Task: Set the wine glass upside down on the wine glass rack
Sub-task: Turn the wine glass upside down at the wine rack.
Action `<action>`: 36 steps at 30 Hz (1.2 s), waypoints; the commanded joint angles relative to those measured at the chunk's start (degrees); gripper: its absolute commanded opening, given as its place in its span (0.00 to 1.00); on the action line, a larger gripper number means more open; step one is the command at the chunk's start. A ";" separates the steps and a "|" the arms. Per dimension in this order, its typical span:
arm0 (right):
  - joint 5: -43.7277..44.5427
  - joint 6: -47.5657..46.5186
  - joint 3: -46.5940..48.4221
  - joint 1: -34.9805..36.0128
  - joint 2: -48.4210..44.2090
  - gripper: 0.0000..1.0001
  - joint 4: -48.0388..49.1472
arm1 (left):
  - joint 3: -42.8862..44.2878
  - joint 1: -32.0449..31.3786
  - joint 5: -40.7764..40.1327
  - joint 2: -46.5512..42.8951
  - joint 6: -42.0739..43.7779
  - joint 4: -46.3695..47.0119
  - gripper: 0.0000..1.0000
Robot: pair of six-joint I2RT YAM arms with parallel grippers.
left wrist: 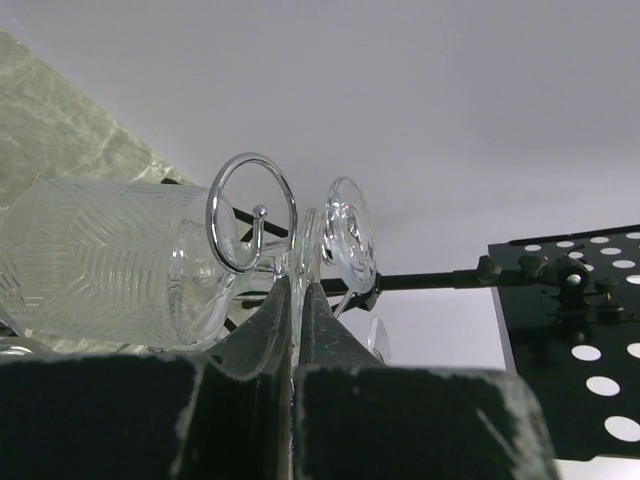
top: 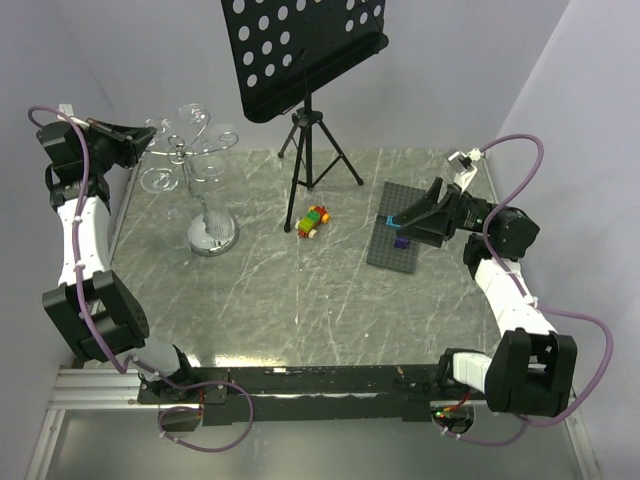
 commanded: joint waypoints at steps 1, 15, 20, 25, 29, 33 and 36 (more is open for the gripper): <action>-15.28 -2.20 0.94 -0.05 1.02 0.81 19.50 | 0.87 -0.94 -3.93 0.76 4.38 -9.34 0.01; -15.19 -4.22 5.51 -0.05 4.36 0.81 19.59 | 5.54 -3.76 -9.30 4.01 -0.62 -13.14 0.01; -15.02 -5.01 6.04 -0.13 5.59 0.81 19.59 | 6.23 -3.40 -10.80 3.57 -1.77 -14.19 0.01; -14.84 -5.71 5.95 -0.05 6.29 0.81 19.59 | 12.90 -3.32 -9.57 6.64 2.88 -18.92 0.01; -14.75 -6.15 6.04 -0.05 6.91 0.81 19.50 | 18.09 -3.14 -7.73 9.19 7.63 -24.29 0.01; -14.49 -6.24 5.96 -0.05 7.35 0.81 19.50 | 20.39 -3.23 -5.70 9.90 9.92 -26.58 0.01; -14.49 -6.50 5.87 -0.05 7.79 0.81 19.50 | 18.64 -3.14 -5.52 8.06 10.36 -26.41 0.01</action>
